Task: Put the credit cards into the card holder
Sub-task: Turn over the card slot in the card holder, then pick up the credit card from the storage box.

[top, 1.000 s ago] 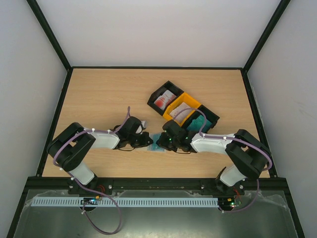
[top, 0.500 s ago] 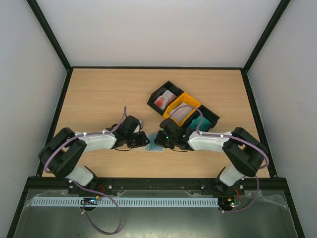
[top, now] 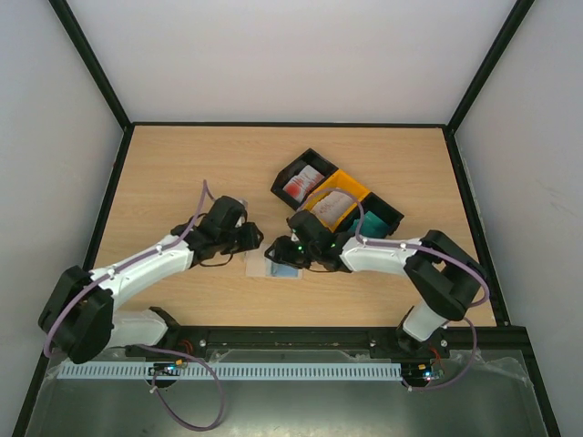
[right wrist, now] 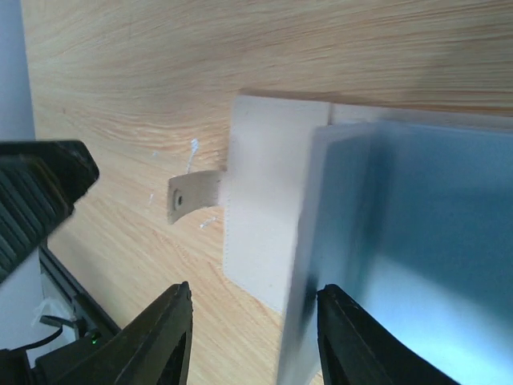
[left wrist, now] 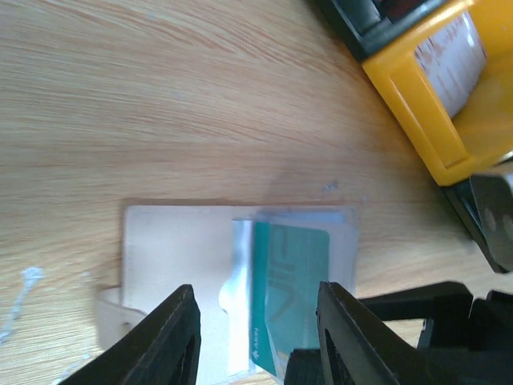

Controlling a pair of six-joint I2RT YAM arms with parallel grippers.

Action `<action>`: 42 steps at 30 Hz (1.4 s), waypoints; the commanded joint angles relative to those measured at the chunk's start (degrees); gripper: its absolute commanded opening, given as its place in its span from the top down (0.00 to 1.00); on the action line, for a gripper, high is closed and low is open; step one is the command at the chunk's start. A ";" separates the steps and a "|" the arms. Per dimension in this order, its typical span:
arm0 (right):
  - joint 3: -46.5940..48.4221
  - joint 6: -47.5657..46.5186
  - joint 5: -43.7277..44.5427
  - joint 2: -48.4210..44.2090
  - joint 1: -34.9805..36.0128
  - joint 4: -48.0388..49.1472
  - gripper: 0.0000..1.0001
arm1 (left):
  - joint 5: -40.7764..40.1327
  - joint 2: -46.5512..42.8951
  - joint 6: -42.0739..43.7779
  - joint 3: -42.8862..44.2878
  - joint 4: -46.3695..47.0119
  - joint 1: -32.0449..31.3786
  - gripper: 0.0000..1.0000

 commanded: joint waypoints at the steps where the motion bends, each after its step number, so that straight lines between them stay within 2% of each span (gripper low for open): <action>1: 2.98 -1.31 -2.90 2.18 1.33 3.54 0.56 | -3.96 -3.55 -0.10 0.83 -5.27 1.93 0.57; 5: 4.48 -2.16 -4.05 4.28 2.11 4.78 0.50 | -3.48 -4.96 0.28 0.73 -5.94 3.40 0.56; 10: 6.35 -3.54 -6.30 9.09 2.66 6.57 0.49 | -3.19 -6.19 0.69 0.75 -6.35 4.68 0.54; 14: 7.09 -3.57 -4.67 11.24 2.59 5.56 0.48 | -1.98 -7.07 1.28 0.51 -6.32 5.56 0.51; 20: 9.46 -9.49 2.97 3.45 -0.08 -4.05 0.49 | 0.24 -9.65 2.59 0.20 -4.96 6.20 0.48; 25: 11.52 -16.03 12.24 -5.72 -8.50 -15.28 0.48 | 1.82 -12.27 3.85 0.73 -3.65 6.44 0.40; 30: 14.82 -25.53 21.66 -10.03 -16.14 -25.60 0.42 | 3.03 -15.61 4.73 0.66 -4.47 6.43 0.33; 37: 22.15 -36.61 21.86 -5.41 -20.40 -32.65 0.38 | 4.35 -22.88 3.99 -2.25 -5.72 6.47 0.26; 42: 31.57 -43.78 20.66 4.19 -22.00 -39.75 0.39 | 10.00 -25.21 2.28 -4.83 -1.58 6.55 0.26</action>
